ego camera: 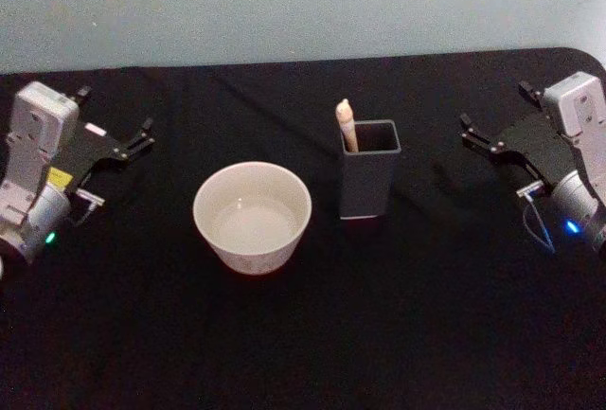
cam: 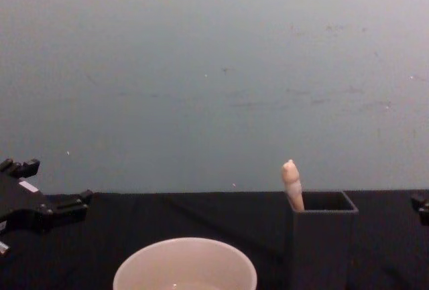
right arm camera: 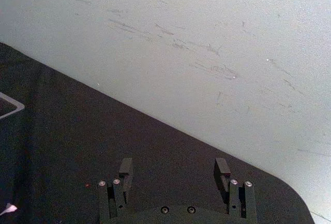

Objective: Pick up the stirring spoon with one hand, stir inside the cup, then place it back in its original position.

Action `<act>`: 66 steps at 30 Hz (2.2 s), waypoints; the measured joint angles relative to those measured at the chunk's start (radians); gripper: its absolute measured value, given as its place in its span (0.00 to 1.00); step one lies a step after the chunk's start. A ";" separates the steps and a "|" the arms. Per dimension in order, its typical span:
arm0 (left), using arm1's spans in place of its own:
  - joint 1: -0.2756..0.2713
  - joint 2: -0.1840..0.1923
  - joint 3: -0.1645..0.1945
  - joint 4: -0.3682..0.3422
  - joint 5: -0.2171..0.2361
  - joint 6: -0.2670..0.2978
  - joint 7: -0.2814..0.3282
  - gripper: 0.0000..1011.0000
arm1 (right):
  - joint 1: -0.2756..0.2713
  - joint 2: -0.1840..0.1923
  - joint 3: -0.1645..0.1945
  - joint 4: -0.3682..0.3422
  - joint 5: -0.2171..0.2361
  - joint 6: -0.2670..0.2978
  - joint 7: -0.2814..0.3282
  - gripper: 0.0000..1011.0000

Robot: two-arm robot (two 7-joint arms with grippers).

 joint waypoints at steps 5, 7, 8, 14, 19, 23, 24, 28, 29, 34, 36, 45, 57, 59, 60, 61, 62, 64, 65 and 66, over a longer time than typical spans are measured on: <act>0.000 0.000 0.000 0.000 0.000 0.000 0.000 0.99 | 0.000 0.000 0.000 0.000 0.000 0.000 0.000 0.99; 0.000 0.000 0.000 0.000 0.000 0.000 0.000 0.99 | 0.000 0.000 0.000 0.000 0.000 0.000 0.000 0.99; 0.000 0.000 0.000 0.000 0.000 0.000 0.000 0.99 | 0.000 0.000 0.000 0.000 0.000 0.000 0.000 0.99; 0.000 0.000 0.000 0.000 0.000 0.000 0.000 0.99 | 0.000 0.000 0.000 0.000 0.000 0.000 0.000 0.99; 0.000 0.000 0.000 0.000 0.000 0.000 0.000 0.99 | 0.000 0.000 0.000 0.000 0.000 0.000 0.000 0.99; 0.000 0.000 0.000 0.000 0.000 0.000 0.000 0.99 | 0.000 0.000 0.000 0.000 0.000 0.000 0.000 0.99; 0.000 0.000 0.000 0.000 0.000 0.000 0.000 0.99 | 0.000 0.000 0.000 0.000 0.000 0.000 0.000 0.99; 0.000 0.000 0.000 0.000 0.000 0.000 0.000 0.99 | 0.000 0.000 0.000 0.000 0.000 0.000 0.000 0.99; 0.000 0.000 0.000 0.000 0.000 0.000 0.000 0.99 | 0.000 0.000 0.000 0.000 0.000 0.000 0.000 0.99; 0.000 0.000 0.000 0.000 0.000 0.000 0.000 0.99 | 0.000 0.000 0.000 0.000 0.000 0.000 0.000 0.99; 0.000 0.000 0.000 0.000 0.000 0.000 0.000 0.99 | 0.000 0.000 0.000 0.000 0.000 0.000 0.000 0.99; 0.000 0.000 0.000 0.000 0.000 0.000 0.000 0.99 | 0.000 0.000 0.000 0.000 0.000 0.000 0.000 0.99; 0.000 0.000 0.000 0.000 0.000 0.000 0.000 0.99 | 0.000 0.000 0.000 0.000 0.000 0.000 0.000 0.99; 0.000 0.000 0.000 0.000 0.000 0.000 0.000 0.99 | 0.000 0.000 0.000 0.000 0.000 0.000 0.000 0.99; 0.000 0.000 0.000 0.000 0.000 0.000 0.000 0.99 | 0.000 0.000 0.000 0.000 0.000 0.000 0.000 0.99; 0.000 0.000 0.000 0.000 0.000 0.000 0.000 0.99 | -0.001 0.000 0.002 -0.001 0.000 0.001 0.001 0.99; 0.000 0.000 0.000 0.000 0.000 0.000 0.000 0.99 | -0.003 0.001 0.004 -0.004 0.000 0.002 0.005 0.99; 0.000 0.000 0.000 0.000 0.000 0.000 0.000 0.99 | -0.008 0.007 0.012 -0.019 0.003 0.010 0.022 0.99; 0.000 0.000 0.000 0.000 0.000 0.000 0.000 0.99 | -0.010 0.009 0.015 -0.024 0.005 0.013 0.026 0.99; 0.000 0.000 0.000 0.000 0.000 0.000 0.000 0.99 | -0.012 0.013 0.020 -0.034 0.011 0.019 0.036 0.99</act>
